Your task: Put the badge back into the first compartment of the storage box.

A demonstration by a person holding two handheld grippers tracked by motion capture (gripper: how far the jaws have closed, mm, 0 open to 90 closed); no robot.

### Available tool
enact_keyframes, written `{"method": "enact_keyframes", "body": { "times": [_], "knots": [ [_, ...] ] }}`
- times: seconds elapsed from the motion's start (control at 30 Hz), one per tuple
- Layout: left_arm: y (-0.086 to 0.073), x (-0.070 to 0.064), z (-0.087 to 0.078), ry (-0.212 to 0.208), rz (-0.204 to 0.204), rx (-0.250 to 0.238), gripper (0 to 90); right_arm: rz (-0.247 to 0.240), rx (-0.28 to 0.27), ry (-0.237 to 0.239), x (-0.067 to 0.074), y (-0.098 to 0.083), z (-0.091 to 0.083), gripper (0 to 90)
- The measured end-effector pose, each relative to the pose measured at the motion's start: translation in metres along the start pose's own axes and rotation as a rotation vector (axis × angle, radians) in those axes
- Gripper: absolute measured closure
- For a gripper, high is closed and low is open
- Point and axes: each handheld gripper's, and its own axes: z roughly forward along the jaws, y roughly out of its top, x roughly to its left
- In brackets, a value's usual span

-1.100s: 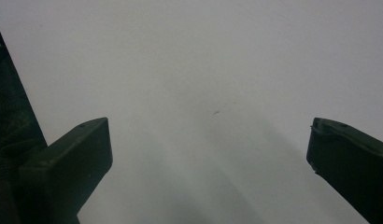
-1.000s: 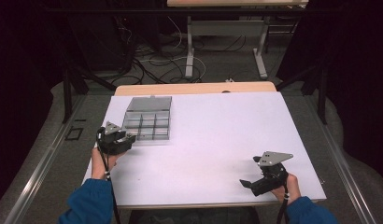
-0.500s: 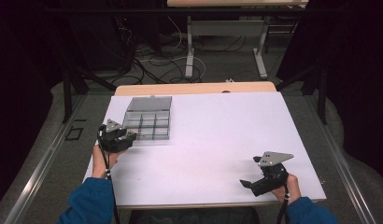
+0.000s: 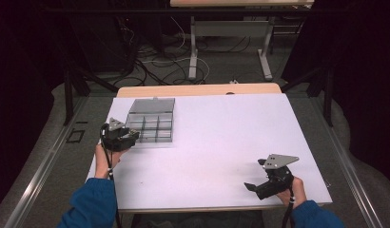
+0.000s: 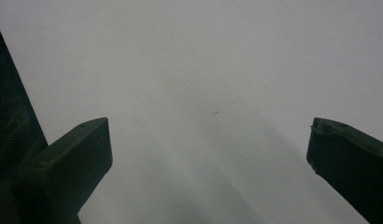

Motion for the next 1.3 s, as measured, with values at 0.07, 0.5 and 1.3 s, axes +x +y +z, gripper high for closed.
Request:
{"method": "enact_keyframes", "body": {
  "times": [0.07, 0.5, 1.3],
  "knots": [
    [0.001, 0.000, 0.001, -0.006, -0.003, -0.001, 50.9, 0.000, 0.000, -0.002, 0.000, 0.000, 0.000, 0.0],
    [0.012, -0.001, 0.001, 0.001, 0.016, -0.001, 50.9, 0.004, -0.008, -0.008, 0.000, -0.001, -0.001, 0.0],
    [0.037, 0.018, 0.012, 0.009, -0.042, -0.034, 50.9, 0.007, -0.006, 0.002, 0.000, -0.002, -0.002, 0.0]
  ]
}}
